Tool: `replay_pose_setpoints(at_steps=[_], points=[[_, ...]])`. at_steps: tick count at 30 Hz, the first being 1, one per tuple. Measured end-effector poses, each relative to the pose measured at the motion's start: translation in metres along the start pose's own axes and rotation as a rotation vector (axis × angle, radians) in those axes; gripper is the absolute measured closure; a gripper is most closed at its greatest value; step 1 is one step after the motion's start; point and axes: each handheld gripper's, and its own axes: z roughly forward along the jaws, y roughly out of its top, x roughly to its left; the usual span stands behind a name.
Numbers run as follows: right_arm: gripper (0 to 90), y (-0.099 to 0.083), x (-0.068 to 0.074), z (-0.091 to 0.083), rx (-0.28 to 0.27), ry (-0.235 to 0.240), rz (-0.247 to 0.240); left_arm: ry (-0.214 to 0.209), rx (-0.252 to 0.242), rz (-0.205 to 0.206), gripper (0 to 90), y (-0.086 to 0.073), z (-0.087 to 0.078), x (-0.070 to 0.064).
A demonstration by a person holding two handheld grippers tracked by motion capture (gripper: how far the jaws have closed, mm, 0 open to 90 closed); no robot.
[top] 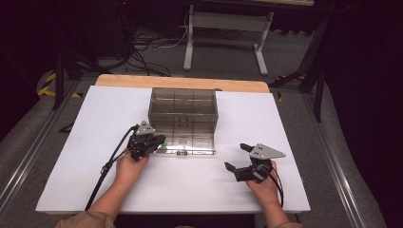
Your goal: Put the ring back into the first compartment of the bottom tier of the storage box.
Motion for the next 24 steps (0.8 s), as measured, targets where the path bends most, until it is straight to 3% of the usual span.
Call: replay_pose_setpoints(at_steps=[5,14,24], points=[[5.7,0.0,0.0,0.0,-0.001,0.001,0.0,0.004,-0.005,0.0,75.5,0.001,-0.002,0.0],[5.7,0.0,0.0,0.0,-0.004,0.001,0.0,-0.043,-0.088,0.001,55.5,0.006,-0.024,0.002],[6.7,0.0,0.0,-0.001,-0.004,0.0,-0.005,-0.08,-0.124,-0.003,44.8,0.008,-0.041,0.005]])
